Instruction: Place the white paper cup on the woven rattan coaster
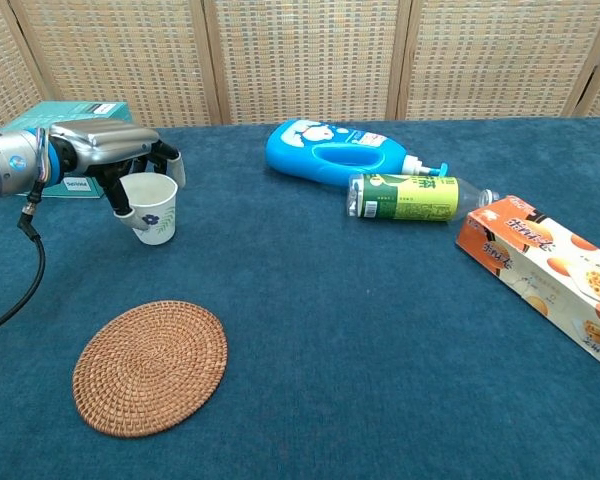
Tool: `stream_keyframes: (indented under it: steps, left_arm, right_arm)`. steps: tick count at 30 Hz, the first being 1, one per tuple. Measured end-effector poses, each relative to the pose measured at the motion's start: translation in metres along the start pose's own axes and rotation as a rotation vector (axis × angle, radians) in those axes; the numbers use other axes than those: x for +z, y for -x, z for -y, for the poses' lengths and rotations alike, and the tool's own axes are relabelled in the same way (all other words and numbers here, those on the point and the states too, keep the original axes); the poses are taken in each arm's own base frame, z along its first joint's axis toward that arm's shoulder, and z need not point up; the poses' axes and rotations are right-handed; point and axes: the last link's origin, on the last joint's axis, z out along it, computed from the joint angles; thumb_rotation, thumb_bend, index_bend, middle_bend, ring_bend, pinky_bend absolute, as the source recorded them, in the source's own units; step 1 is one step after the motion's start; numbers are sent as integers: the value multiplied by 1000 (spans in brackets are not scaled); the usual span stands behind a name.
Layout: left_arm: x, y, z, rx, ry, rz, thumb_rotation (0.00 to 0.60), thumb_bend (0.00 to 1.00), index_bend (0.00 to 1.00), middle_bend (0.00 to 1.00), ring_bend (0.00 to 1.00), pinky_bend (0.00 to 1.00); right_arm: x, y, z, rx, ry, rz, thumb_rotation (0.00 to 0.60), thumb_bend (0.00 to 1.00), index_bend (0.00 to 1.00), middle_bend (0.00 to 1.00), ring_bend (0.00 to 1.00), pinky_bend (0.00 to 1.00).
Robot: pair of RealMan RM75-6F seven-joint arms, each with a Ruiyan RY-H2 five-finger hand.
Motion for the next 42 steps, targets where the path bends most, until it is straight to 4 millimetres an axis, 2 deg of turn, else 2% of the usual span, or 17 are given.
stream_keyframes:
  steps: [9, 12, 16, 22, 25, 34, 42]
  left_arm:
    - [-22, -19, -3, -41, 66, -87, 600, 0, 343, 496, 553, 514]
    - [-37, -25, -9, -64, 118, -111, 600, 0, 342, 496, 552, 514]
    - [-66, -28, -19, -93, 211, -108, 600, 0, 342, 497, 552, 514]
    - [-109, -16, -39, -105, 358, -34, 600, 0, 343, 494, 550, 514]
    - [-122, -5, -48, -85, 406, 4, 600, 0, 343, 492, 547, 514]
    - [-126, 19, -71, -42, 445, 39, 600, 0, 343, 489, 545, 513]
    - [-124, 27, -74, -33, 443, 68, 600, 0, 342, 478, 533, 513]
  right_arm:
    - [-2, -2, 3, 7, -12, -5, 600, 0, 12, 0, 0, 0]
    - [-3, -2, 3, 10, -12, -4, 600, 0, 14, 0, 0, 0]
    - [-3, -3, 4, 15, -13, -4, 600, 0, 18, 0, 0, 0]
    - [-4, -3, 5, 18, -20, 0, 600, 0, 20, 0, 0, 0]
    - [-4, -3, 5, 19, -20, 1, 600, 0, 22, 0, 0, 0]
    - [-4, -3, 2, 21, -12, 0, 600, 0, 28, 0, 0, 0]
    - [-5, -4, 2, 20, -9, 1, 600, 0, 32, 0, 0, 0]
